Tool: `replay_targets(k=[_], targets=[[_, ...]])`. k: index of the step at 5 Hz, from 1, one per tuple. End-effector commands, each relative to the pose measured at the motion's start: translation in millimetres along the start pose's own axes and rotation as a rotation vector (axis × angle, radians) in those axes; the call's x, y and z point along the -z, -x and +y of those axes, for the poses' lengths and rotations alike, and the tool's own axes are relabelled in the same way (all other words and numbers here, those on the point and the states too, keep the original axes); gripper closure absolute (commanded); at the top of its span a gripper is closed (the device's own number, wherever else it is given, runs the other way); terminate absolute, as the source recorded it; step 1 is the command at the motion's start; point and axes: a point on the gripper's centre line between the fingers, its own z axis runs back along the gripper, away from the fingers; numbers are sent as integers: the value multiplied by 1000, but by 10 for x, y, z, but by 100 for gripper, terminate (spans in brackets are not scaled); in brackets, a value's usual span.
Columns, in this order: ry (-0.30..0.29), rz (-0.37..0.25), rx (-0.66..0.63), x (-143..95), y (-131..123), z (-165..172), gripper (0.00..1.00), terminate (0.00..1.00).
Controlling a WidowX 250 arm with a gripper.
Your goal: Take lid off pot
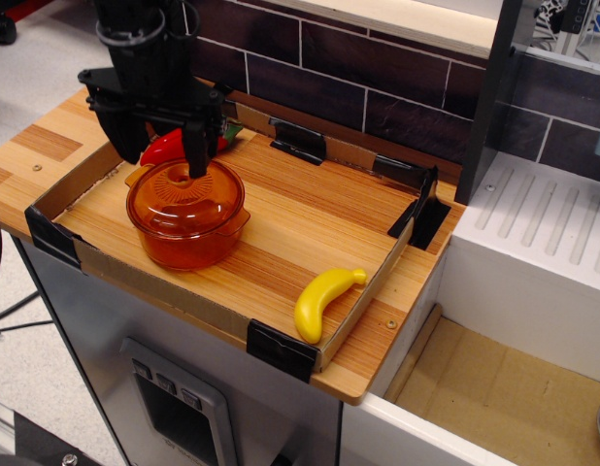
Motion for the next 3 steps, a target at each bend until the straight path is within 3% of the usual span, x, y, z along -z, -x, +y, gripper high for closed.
replay_targets(k=[1,3], targets=[[-39,-21,13,-2,-14,-109,100,0],[-30,-18,3,25,8,-180,100,0]])
